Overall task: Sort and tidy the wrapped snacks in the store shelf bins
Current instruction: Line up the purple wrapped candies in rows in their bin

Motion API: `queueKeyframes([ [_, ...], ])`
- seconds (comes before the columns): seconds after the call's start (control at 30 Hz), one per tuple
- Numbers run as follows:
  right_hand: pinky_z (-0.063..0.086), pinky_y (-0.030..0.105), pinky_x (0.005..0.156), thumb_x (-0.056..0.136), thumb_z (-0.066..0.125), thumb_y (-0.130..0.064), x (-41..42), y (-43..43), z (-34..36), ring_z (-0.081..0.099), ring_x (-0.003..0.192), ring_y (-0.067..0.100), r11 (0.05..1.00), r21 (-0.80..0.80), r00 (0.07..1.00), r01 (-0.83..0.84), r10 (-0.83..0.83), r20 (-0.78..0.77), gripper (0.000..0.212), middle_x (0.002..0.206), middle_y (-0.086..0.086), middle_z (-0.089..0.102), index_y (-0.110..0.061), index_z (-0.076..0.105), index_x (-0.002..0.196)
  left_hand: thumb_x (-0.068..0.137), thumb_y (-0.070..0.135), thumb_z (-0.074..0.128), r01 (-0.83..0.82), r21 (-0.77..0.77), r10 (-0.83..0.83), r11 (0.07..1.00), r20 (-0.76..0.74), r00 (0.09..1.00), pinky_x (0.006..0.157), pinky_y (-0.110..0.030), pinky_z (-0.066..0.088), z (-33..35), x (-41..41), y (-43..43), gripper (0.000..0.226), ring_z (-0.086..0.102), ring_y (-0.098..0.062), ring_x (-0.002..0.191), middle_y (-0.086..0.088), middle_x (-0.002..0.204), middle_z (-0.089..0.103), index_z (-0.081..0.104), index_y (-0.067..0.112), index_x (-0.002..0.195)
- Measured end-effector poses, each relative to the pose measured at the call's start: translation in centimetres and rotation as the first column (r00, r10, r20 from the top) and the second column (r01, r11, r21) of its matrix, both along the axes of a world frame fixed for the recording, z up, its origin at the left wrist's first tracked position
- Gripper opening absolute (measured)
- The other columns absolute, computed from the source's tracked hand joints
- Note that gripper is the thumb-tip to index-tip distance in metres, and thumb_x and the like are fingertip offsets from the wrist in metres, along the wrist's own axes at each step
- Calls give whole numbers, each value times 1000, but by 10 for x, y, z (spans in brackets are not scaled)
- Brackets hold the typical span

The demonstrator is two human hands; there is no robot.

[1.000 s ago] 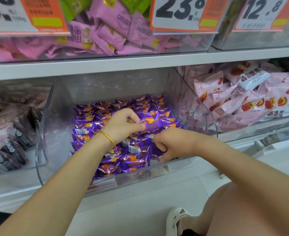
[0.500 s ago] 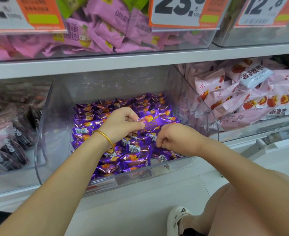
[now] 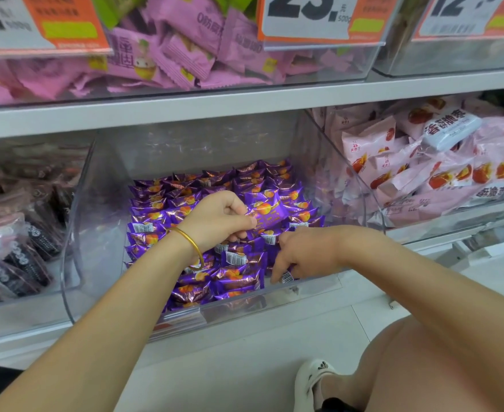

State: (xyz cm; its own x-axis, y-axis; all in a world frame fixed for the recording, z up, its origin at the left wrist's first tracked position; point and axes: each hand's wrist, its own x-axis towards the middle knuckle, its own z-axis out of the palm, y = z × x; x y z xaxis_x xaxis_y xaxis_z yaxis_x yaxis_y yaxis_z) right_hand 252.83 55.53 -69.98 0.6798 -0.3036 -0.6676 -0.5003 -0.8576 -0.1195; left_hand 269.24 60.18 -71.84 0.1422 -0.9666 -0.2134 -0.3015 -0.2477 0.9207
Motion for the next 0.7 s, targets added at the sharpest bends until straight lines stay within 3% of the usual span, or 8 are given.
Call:
queueKeyframes([
  [0.13,31,19,72,95,49,-26,-4,-2,-2,43,84,7,1000,-10,994,4,-3,109,26,74,-19,37,-24,63,117,82,6,67,1,7,-1,1000,6,1000,45,-14,43,0,1,0,17,55,1,43,-3,61,60,52,11,75],
  [0.23,36,24,67,89,58,-32,-9,-2,-6,46,76,10,998,-57,971,20,-6,238,13,77,-11,51,-21,64,89,82,7,67,1,3,-1,1000,7,1000,45,-14,43,0,1,0,16,55,0,44,-4,62,61,52,11,76],
  [0.33,42,30,63,82,66,-36,-14,-2,-6,45,71,12,990,-112,946,90,-50,321,23,72,-9,52,-25,50,70,83,7,66,6,-2,-6,1000,6,1000,44,-12,42,1,0,0,16,56,1,44,-4,63,61,52,11,77],
  [0.43,31,26,51,78,69,-40,-11,-1,-7,42,70,15,968,-209,948,141,-71,311,37,63,-8,41,-24,39,63,83,8,67,6,-2,-6,1000,6,1000,44,-12,42,1,-1,0,15,56,1,44,-4,63,61,53,11,78],
  [0.53,29,25,50,78,67,-42,-6,2,-10,43,73,19,952,-275,961,138,-61,269,45,68,-6,40,-23,30,60,83,7,67,-2,-4,2,1000,1,1000,44,-13,42,2,0,1,14,56,0,45,-5,63,61,53,10,78],
  [0.7,38,25,55,79,63,-25,-4,2,-11,50,79,19,946,-273,956,172,-94,277,15,80,-5,51,-22,49,72,83,8,66,-13,-1,13,1000,8,1000,48,-16,45,3,1,3,13,56,-4,47,-5,63,61,54,10,79],
])
